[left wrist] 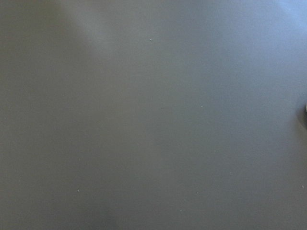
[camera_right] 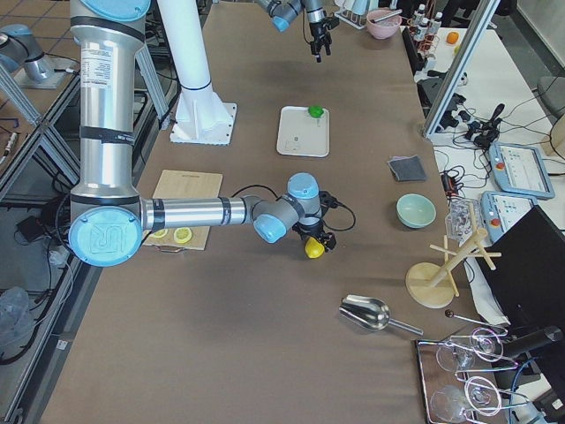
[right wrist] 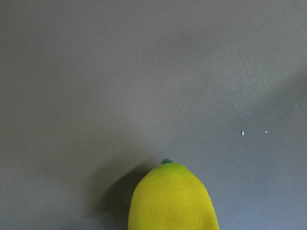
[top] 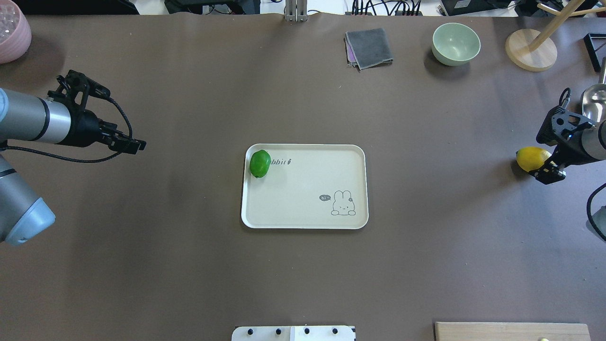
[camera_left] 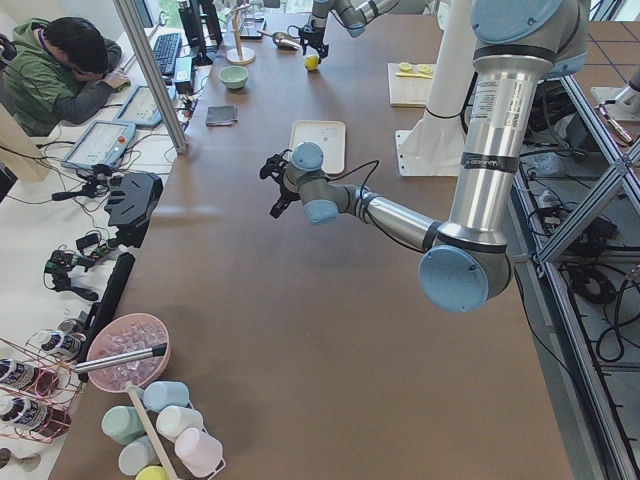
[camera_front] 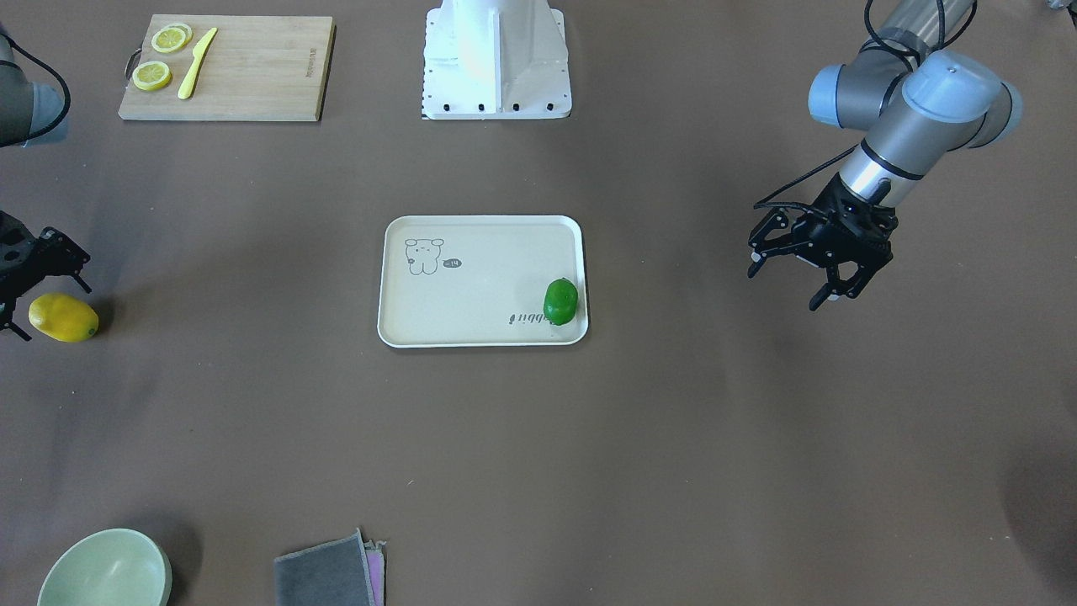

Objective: Place all lemons on tray

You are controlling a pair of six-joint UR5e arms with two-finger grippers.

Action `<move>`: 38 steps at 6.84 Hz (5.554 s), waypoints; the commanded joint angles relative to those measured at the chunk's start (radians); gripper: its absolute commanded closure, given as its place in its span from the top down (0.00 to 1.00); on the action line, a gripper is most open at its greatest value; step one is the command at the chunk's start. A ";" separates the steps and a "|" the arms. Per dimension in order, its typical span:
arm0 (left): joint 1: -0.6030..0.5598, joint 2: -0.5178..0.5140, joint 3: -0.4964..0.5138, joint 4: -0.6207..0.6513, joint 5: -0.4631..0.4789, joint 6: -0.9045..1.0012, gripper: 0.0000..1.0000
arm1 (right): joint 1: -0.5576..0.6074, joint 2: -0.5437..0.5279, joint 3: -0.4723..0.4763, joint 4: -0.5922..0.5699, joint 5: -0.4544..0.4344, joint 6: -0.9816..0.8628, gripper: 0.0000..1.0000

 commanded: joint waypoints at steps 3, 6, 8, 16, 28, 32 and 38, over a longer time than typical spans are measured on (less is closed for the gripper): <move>0.001 -0.010 0.002 0.000 0.002 -0.008 0.98 | 0.007 0.023 0.009 -0.009 -0.015 0.115 0.00; 0.001 -0.011 0.002 0.000 0.002 -0.011 0.98 | -0.095 0.211 0.092 -0.147 0.087 0.713 0.00; 0.003 -0.014 0.002 0.000 0.002 -0.013 0.98 | -0.267 0.409 0.075 -0.161 0.073 1.119 0.00; 0.006 -0.016 0.005 0.000 0.002 -0.046 0.98 | -0.308 0.574 0.032 -0.309 -0.054 1.233 1.00; -0.876 0.155 0.053 0.759 -0.426 1.095 0.98 | 0.616 -0.052 0.197 -0.636 0.243 0.053 1.00; -0.879 0.300 0.096 0.675 -0.444 1.070 0.98 | 0.615 -0.178 0.168 -0.526 0.252 0.062 1.00; -0.876 0.285 0.068 0.762 -0.434 0.988 0.98 | 0.612 -0.177 0.114 -0.514 0.364 0.051 1.00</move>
